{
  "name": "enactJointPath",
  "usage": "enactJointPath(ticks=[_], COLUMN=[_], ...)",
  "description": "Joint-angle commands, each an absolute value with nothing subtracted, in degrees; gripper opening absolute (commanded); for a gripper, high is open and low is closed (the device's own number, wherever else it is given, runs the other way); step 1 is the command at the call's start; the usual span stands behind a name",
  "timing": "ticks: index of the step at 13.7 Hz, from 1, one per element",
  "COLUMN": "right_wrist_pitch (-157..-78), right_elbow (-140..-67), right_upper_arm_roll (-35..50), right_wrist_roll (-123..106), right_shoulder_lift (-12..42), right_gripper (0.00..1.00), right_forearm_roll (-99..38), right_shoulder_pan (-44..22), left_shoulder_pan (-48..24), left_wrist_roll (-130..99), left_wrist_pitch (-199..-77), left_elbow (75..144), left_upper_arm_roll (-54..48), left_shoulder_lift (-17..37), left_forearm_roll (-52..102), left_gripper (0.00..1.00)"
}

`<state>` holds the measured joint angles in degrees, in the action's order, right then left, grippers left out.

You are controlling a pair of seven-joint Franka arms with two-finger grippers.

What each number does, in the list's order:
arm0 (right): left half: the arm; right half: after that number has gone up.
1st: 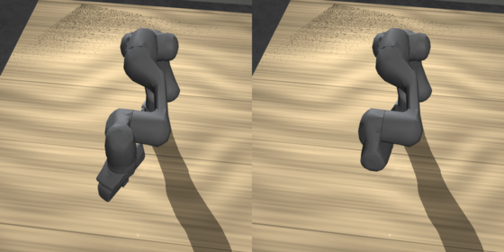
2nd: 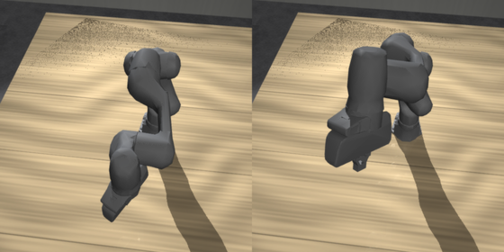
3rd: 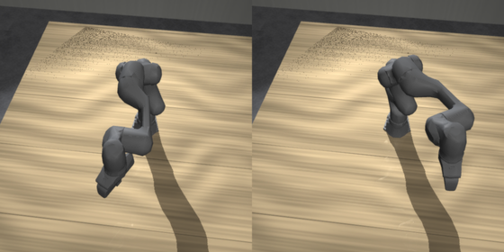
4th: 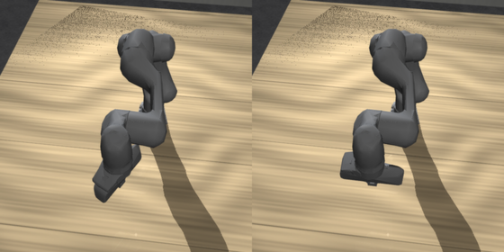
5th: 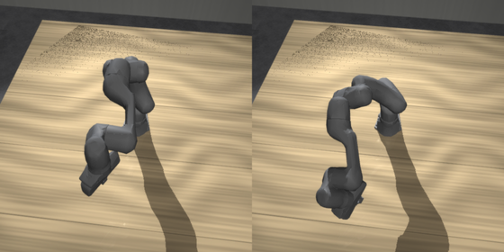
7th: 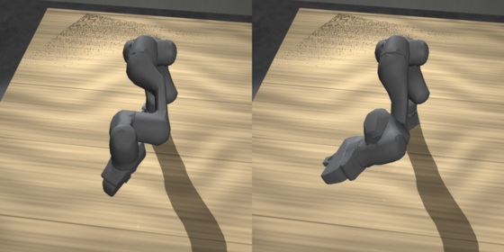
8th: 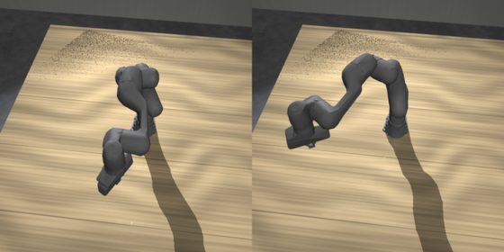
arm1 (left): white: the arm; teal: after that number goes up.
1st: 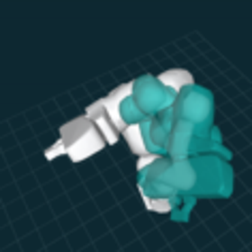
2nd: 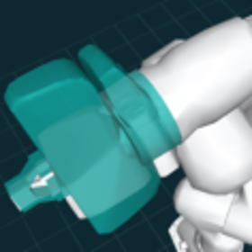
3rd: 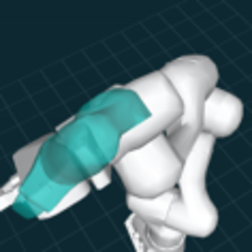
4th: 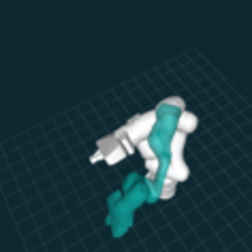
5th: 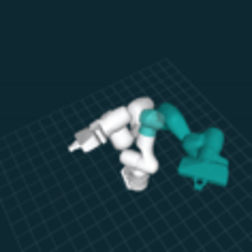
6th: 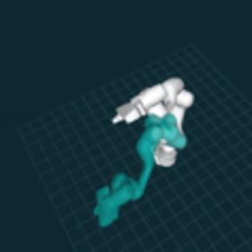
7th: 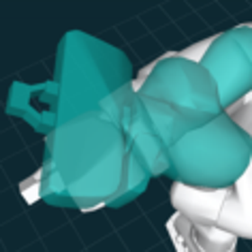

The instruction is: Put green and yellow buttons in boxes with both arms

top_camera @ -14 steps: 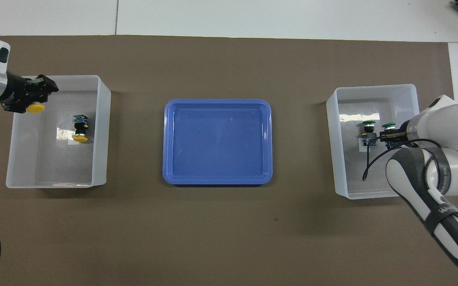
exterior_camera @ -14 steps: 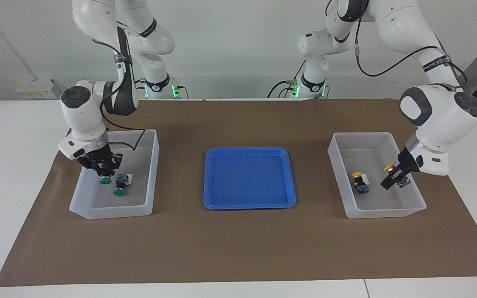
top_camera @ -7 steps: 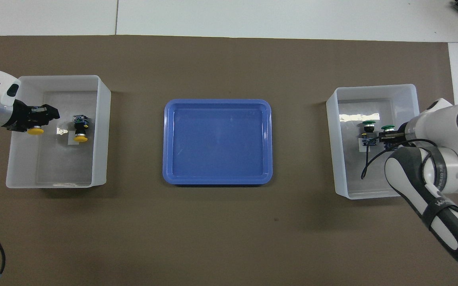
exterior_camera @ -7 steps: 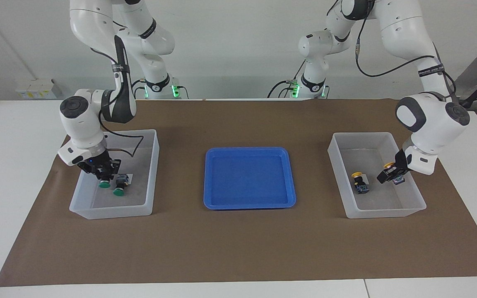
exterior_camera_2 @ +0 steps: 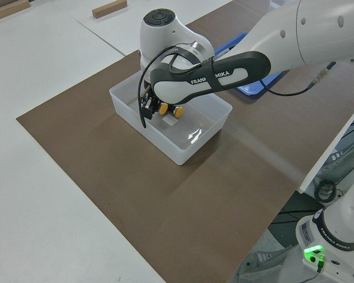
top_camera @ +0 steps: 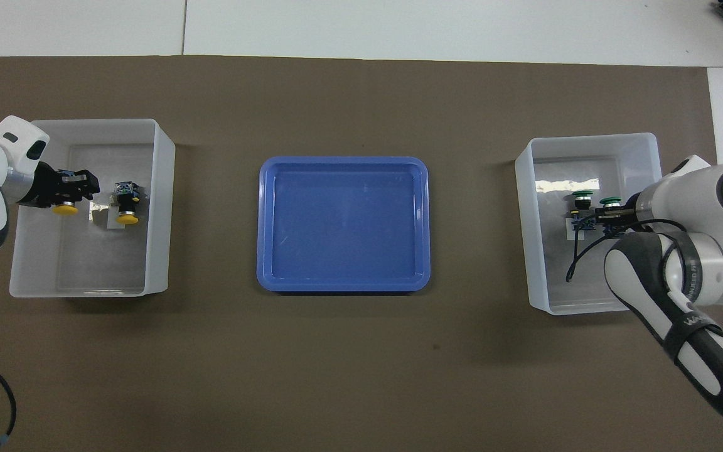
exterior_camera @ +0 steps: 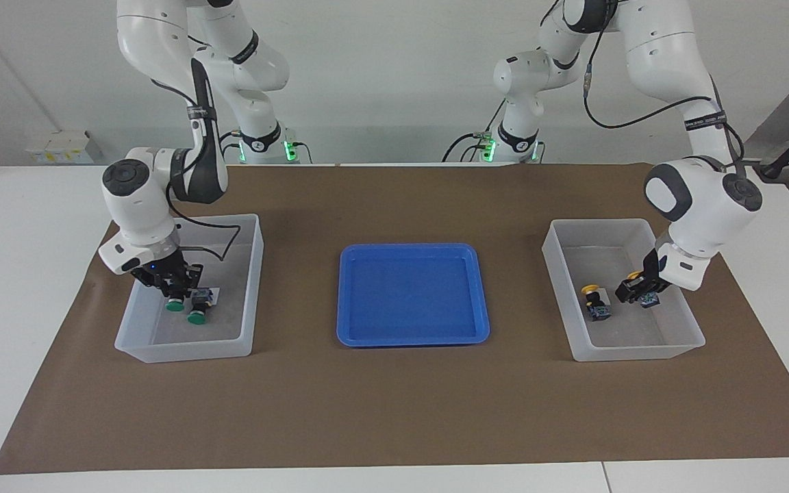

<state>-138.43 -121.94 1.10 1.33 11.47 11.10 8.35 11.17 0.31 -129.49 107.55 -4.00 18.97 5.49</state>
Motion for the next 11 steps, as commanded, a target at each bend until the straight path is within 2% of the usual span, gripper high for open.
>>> enactJointPath(ticks=[1,2,4,5,11], right_wrist_pitch=[-139.5,-139.4,-139.3,-139.2,-137.6], right_elbow=[-122.6,-122.5,-122.5,-122.5,-121.0], right_upper_arm_roll=[1.4,1.4,1.4,1.5,1.5], right_wrist_roll=[1.6,1.5,1.6,1.8,1.5], right_shoulder_lift=[11.2,11.2,11.2,11.2,10.1], right_gripper=[0.43,0.46,0.68,0.75,0.75], right_forearm_roll=[10.2,10.1,10.2,10.2,10.2], right_shoulder_pan=[8.5,8.5,8.5,8.5,8.5], left_shoulder_pan=[10.2,10.2,10.2,10.2,7.7], left_wrist_roll=[1.7,1.7,1.7,1.6,1.3], left_wrist_pitch=[-128.4,-126.8,-122.9,-121.2,-105.0], left_elbow=[107.6,106.6,104.4,103.4,90.6], left_upper_arm_roll=[-3.4,-3.5,-3.6,-3.7,-4.0], left_shoulder_lift=[17.5,17.3,16.9,16.5,16.1], left_forearm_roll=[5.5,5.3,5.2,5.2,0.0], left_gripper=[0.42,0.45,0.45,0.44,0.41])
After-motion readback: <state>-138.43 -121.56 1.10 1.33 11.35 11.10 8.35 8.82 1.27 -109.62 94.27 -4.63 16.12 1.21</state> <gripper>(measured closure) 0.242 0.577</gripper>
